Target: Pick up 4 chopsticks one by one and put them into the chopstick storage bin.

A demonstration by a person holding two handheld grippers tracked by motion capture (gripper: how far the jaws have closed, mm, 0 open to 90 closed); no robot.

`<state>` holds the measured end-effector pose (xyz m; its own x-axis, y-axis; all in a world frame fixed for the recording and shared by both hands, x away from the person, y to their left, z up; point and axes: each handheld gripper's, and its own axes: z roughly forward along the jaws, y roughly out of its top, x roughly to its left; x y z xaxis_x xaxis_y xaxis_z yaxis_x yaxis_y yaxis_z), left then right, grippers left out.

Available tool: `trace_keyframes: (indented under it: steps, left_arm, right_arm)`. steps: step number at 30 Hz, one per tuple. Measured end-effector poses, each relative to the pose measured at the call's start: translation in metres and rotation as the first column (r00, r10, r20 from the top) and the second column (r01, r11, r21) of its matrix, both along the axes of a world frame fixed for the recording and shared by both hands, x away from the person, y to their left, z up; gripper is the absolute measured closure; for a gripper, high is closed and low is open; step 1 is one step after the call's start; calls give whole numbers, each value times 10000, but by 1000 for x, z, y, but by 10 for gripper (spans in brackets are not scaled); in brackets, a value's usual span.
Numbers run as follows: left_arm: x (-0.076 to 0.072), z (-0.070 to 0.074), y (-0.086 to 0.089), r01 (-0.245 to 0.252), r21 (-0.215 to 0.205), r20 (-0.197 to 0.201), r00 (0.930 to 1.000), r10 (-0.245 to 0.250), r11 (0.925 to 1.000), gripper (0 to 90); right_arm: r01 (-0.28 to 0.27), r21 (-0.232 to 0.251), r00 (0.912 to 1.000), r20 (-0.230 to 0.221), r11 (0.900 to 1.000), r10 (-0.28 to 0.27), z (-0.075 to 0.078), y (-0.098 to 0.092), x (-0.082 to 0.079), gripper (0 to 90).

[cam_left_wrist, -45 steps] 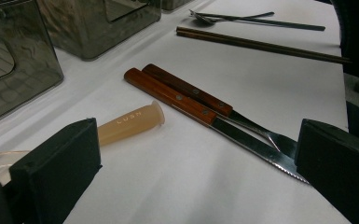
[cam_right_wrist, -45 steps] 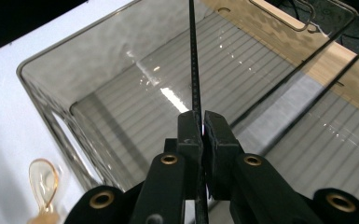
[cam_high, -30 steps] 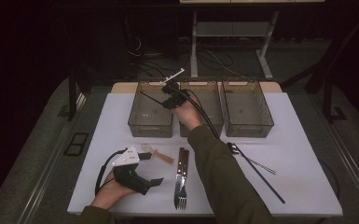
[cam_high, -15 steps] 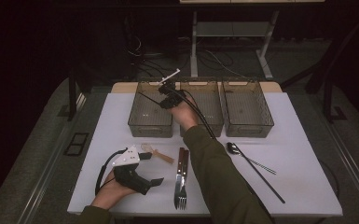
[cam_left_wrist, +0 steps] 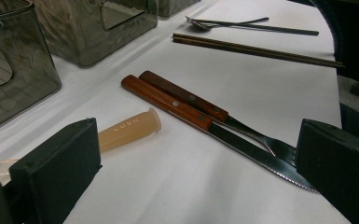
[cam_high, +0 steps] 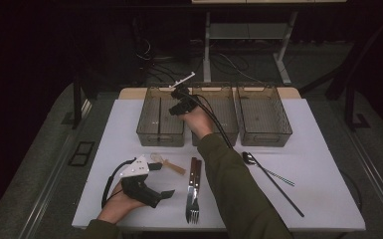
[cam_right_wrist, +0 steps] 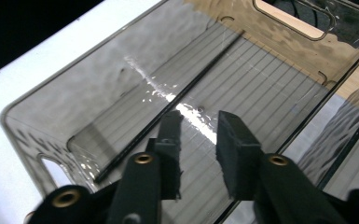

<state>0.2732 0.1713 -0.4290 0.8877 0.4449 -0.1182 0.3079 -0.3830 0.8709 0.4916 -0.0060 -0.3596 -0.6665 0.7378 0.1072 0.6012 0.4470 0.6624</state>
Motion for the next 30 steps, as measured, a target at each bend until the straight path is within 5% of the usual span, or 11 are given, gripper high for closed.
trace_keyframes:
  steps: [5, 18, 30]
  left_arm:
    - [0, 0, 0, -1, 57, 20, 10000, 1, 10000, 0]
    - [0, -2, -1, -38, 146, -34, 10000, 39, 9999, 0]
    - [0, -3, -2, -113, 246, -93, 9999, 115, 9996, 0]
  right_arm:
    - [-199, 591, 9991, -366, 9981, 220, 5, -10, 0, 574]
    - [-619, 752, 9967, 566, 9952, 577, 23, -54, -19, 402]
    - [-565, 844, 9950, 870, 9948, 491, 34, -96, -40, 271]
